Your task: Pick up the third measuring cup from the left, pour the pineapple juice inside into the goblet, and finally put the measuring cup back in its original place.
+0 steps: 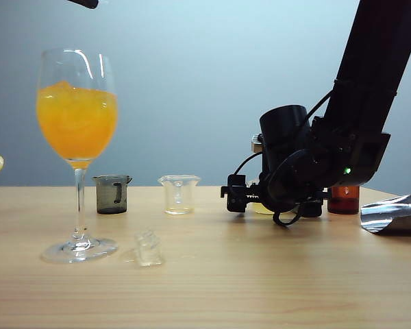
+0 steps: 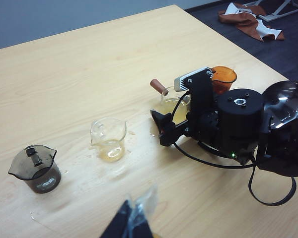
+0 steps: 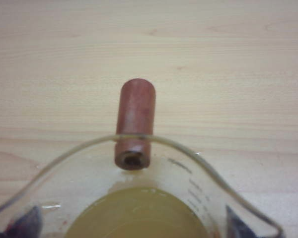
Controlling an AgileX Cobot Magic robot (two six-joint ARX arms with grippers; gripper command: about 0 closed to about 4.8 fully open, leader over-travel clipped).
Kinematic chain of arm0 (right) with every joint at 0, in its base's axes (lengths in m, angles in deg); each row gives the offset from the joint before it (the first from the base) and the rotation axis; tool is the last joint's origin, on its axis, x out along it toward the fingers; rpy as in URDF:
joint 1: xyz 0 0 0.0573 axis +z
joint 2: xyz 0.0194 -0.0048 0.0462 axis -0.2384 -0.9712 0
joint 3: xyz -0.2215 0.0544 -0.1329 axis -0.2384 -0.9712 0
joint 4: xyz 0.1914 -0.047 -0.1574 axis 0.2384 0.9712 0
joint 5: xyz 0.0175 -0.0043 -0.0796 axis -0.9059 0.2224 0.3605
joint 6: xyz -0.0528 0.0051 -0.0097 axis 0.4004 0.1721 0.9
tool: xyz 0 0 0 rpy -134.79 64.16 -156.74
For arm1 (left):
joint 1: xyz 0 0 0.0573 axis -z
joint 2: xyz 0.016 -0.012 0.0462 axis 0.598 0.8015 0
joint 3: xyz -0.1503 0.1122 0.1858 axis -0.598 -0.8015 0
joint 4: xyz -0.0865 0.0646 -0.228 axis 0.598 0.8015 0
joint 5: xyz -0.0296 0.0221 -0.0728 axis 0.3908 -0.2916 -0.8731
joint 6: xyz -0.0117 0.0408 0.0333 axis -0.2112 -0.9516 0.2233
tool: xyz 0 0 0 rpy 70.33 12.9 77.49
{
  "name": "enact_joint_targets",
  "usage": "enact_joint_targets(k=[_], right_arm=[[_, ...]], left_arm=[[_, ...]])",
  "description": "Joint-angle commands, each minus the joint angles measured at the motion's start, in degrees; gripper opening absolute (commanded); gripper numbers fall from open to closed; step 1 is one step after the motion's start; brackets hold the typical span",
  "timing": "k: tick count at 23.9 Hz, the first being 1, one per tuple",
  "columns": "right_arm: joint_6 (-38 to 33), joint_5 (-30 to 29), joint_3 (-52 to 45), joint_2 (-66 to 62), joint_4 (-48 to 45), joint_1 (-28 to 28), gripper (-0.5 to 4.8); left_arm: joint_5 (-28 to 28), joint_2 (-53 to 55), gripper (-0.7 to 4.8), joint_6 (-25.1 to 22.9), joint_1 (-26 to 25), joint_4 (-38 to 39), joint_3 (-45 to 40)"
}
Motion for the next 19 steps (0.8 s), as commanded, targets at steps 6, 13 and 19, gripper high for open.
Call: enact_joint_targets(k=[6, 13, 19], right_arm=[[-0.4, -0.3, 0.4, -0.4, 0.4, 0.0, 0.97], [0.0, -2.3, 0.4, 1.4, 0.5, 0.0, 0.86], [5.9, -10.2, 0.4, 7.2, 1.0, 0.1, 0.86]], left_arm=[[-0.2, -0.2, -0.05, -0.2, 0.0, 0.5, 0.2], [2.3, -1.6, -0.05, -0.2, 0.0, 2.2, 0.3], [5.5, -5.4, -0.05, -0.1, 0.0, 7.6, 1.4]])
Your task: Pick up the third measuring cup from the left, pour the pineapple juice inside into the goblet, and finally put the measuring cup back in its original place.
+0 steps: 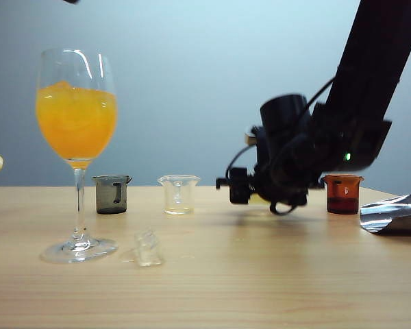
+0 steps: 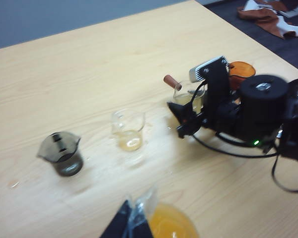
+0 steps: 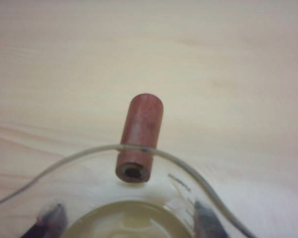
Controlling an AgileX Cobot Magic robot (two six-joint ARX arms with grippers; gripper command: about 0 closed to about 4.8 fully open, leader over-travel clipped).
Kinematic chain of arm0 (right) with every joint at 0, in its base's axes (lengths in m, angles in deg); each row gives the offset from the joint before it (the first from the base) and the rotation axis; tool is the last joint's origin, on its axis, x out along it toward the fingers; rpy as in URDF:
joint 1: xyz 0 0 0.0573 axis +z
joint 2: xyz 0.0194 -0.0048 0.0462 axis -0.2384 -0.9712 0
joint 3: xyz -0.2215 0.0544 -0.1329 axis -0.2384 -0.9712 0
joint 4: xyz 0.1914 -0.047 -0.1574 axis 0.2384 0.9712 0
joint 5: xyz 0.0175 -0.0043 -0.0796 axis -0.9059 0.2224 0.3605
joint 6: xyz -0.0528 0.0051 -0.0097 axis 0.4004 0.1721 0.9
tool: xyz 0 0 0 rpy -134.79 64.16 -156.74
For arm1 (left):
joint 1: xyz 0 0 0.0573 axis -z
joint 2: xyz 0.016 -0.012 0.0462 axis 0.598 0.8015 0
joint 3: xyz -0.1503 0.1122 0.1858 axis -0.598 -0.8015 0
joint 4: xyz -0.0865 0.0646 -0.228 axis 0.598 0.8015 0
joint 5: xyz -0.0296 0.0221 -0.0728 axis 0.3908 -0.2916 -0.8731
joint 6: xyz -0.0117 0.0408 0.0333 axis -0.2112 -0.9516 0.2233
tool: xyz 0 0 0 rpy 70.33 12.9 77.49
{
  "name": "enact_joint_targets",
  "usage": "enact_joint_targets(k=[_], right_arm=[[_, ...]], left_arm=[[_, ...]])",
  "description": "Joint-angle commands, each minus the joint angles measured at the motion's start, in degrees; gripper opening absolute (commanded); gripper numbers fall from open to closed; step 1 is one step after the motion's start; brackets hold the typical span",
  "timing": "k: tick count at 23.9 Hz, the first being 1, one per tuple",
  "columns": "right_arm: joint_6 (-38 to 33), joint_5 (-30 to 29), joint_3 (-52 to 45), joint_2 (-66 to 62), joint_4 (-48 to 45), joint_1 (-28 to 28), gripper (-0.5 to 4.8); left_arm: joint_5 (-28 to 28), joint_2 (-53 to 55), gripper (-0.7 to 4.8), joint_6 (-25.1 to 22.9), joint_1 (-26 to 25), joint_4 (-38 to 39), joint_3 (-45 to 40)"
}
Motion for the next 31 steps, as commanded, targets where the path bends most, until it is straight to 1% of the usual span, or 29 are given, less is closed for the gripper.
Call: enact_joint_targets(k=[1, 4, 7, 9, 10, 13, 15, 19, 21, 25, 29, 31], right_arm=[[3.0, -5.0, 0.5, 4.6, -1.2, 0.1, 0.86], [3.1, -10.1, 0.5, 10.2, 2.8, 0.1, 0.86], [3.3, -14.1, 0.5, 14.8, 6.5, 0.1, 0.85], [4.8, -18.8, 0.5, 19.6, 10.4, 0.8, 0.85], [6.1, -20.2, 0.5, 21.9, 12.3, 1.3, 0.85], [8.9, -20.7, 0.6, 25.8, 15.4, 3.7, 0.85], [9.6, -20.6, 0.6, 27.7, 16.6, 5.5, 0.85], [10.5, -20.6, 0.7, 29.7, 17.4, 9.9, 0.85], [11.5, -20.6, 0.7, 29.9, 17.4, 11.8, 0.85], [15.8, -20.4, 0.7, 29.9, 18.4, 15.7, 0.86], [19.8, -20.0, 0.7, 29.9, 19.7, 18.2, 0.85], [23.6, -18.3, 0.7, 29.9, 20.4, 19.5, 0.85]], left_arm=[[1.6, -2.1, -0.05, 0.0, 0.1, 3.8, 1.1], [2.6, -4.8, -0.05, 0.0, 0.1, 9.6, 1.8], [2.6, -6.8, -0.05, 0.0, 0.1, 14.0, 1.9], [2.6, -8.1, -0.05, 0.0, 0.1, 18.0, 1.9], [2.6, -8.7, -0.05, 0.0, 0.1, 20.1, 1.9], [2.6, -9.0, -0.05, 1.2, 0.1, 22.0, 1.9], [3.1, -9.5, -0.05, 3.3, 0.1, 22.4, 1.9], [3.7, -10.4, -0.05, 5.3, 0.3, 23.1, 1.9], [3.7, -10.5, -0.05, 5.2, 0.8, 23.8, 1.9], [3.6, -10.6, -0.05, 5.2, 1.7, 25.3, 1.8], [4.1, -10.4, -0.05, 5.1, 2.9, 25.8, 1.6], [4.1, -10.4, -0.05, 5.0, 2.9, 26.1, 1.6]])
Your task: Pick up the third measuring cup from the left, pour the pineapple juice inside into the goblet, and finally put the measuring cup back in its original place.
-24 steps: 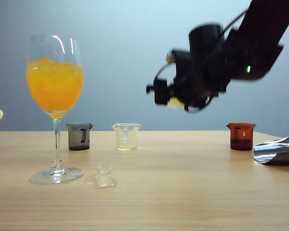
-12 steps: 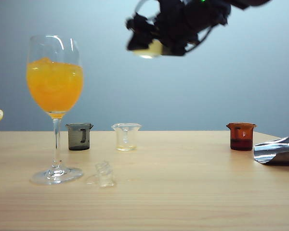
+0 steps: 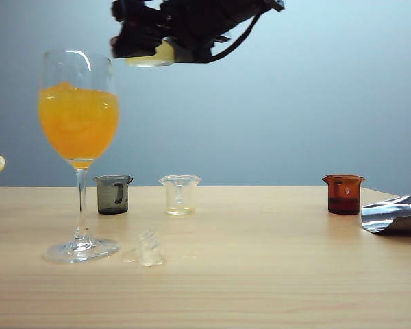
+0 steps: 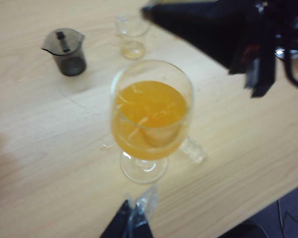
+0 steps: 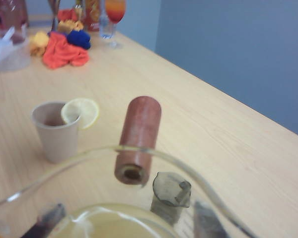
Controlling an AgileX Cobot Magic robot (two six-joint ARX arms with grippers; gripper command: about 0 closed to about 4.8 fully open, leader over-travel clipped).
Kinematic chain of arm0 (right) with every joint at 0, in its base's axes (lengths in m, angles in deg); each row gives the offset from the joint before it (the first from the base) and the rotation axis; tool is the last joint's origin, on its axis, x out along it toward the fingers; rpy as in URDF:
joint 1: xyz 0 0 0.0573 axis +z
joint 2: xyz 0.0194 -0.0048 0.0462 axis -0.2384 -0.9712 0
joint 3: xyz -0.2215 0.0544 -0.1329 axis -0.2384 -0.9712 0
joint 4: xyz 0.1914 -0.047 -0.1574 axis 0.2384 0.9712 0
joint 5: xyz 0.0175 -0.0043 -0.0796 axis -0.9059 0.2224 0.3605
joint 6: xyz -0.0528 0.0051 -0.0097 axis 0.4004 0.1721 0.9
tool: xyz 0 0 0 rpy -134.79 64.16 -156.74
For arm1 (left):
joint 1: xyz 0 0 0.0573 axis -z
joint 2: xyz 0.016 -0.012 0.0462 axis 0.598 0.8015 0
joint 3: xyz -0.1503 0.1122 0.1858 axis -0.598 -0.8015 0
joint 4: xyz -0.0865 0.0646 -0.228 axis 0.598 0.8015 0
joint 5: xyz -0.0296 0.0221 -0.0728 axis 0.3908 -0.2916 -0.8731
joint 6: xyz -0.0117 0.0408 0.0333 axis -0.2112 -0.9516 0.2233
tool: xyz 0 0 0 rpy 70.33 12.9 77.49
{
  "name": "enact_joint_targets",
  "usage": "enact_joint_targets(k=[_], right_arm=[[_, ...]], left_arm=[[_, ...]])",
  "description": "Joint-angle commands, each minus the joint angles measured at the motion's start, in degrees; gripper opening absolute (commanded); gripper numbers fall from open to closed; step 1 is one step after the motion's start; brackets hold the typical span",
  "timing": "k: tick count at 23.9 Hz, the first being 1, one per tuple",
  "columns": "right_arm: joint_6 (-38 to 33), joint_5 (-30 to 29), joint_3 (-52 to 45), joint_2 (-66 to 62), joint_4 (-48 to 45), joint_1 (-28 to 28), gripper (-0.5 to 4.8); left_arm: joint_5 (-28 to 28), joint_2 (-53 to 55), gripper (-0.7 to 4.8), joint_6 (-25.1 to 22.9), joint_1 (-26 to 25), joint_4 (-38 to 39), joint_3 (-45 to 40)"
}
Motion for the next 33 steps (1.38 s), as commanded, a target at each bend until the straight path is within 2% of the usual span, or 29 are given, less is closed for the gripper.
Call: enact_joint_targets(k=[1, 11, 21, 33], right_arm=[[6.0, 2.8, 0.5, 0.5, -0.4, 1.7, 0.85], [20.6, 3.1, 0.6, 0.5, -0.5, 1.9, 0.85], [22.7, 4.3, 3.1, 0.4, 0.0, 1.9, 0.85], [33.8, 4.6, 3.3, 0.4, -0.1, 3.2, 0.85]], left_arm=[[0.3, 0.2, -0.05, -0.1, 0.0, 0.1, 0.0], [0.3, 0.2, -0.05, -0.1, 0.0, 0.3, 0.0], [0.3, 0.2, -0.05, -0.1, 0.0, 1.9, 0.0], [1.6, 0.3, -0.05, -2.7, 0.0, 2.1, 0.0]])
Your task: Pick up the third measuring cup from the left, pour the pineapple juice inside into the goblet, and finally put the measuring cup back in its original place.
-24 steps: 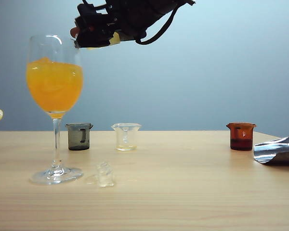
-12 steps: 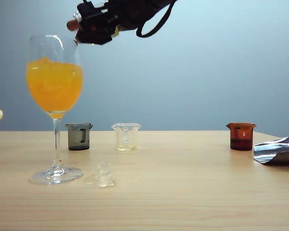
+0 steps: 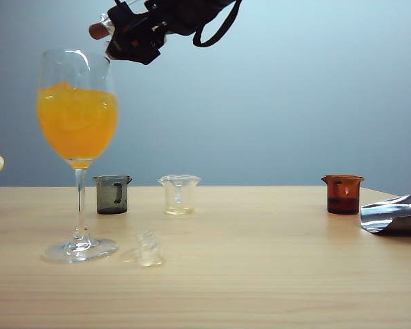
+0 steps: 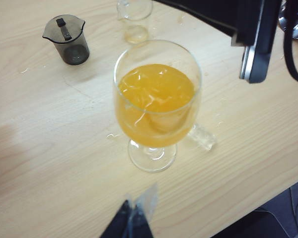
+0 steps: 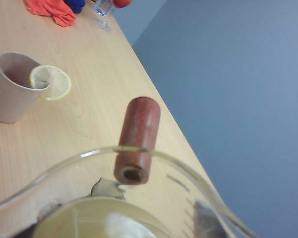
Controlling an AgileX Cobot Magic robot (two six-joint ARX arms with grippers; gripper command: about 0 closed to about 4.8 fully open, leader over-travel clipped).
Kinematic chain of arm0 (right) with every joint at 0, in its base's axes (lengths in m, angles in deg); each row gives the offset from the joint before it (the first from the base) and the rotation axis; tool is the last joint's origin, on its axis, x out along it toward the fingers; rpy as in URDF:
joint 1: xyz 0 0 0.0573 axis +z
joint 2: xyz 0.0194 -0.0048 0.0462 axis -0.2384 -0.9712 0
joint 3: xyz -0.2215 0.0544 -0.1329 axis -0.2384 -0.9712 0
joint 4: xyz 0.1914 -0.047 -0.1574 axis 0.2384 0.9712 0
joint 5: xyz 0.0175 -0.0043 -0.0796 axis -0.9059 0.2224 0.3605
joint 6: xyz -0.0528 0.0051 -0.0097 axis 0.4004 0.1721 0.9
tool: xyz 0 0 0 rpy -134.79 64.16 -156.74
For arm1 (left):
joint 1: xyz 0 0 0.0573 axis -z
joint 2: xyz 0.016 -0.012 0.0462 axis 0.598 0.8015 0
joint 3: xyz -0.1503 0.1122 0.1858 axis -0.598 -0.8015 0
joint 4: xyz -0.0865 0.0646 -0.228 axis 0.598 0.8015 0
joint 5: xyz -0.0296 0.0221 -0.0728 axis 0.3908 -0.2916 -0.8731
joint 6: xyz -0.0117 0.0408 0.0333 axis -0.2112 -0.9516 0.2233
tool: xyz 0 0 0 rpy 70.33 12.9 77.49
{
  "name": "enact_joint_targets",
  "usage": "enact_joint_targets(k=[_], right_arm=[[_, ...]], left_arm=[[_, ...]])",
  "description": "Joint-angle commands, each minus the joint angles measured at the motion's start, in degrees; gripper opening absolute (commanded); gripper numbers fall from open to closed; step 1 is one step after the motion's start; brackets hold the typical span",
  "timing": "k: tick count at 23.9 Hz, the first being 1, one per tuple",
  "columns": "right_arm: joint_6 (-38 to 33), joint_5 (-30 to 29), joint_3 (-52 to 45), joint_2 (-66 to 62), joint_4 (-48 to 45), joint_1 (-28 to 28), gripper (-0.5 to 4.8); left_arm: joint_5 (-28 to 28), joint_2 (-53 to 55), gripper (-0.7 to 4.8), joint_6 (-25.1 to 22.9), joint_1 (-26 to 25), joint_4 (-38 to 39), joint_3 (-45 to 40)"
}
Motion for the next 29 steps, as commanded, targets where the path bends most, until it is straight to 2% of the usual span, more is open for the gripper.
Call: enact_joint_targets(k=[1, 13, 29], right_arm=[[4.3, 0.2, 0.5, 0.5, -1.9, 0.6, 0.85], [13.0, 0.2, 0.5, 0.5, -1.9, 0.7, 0.85], [16.6, 1.1, 0.5, 0.5, -2.3, 0.7, 0.85]], left_arm=[[0.7, 0.2, -0.05, -0.3, 0.0, 0.0, 0.1], [1.5, 0.3, -0.05, -0.3, 0.0, 0.1, 0.1], [1.5, 0.6, -0.05, -0.3, 0.0, 0.2, -0.2]])
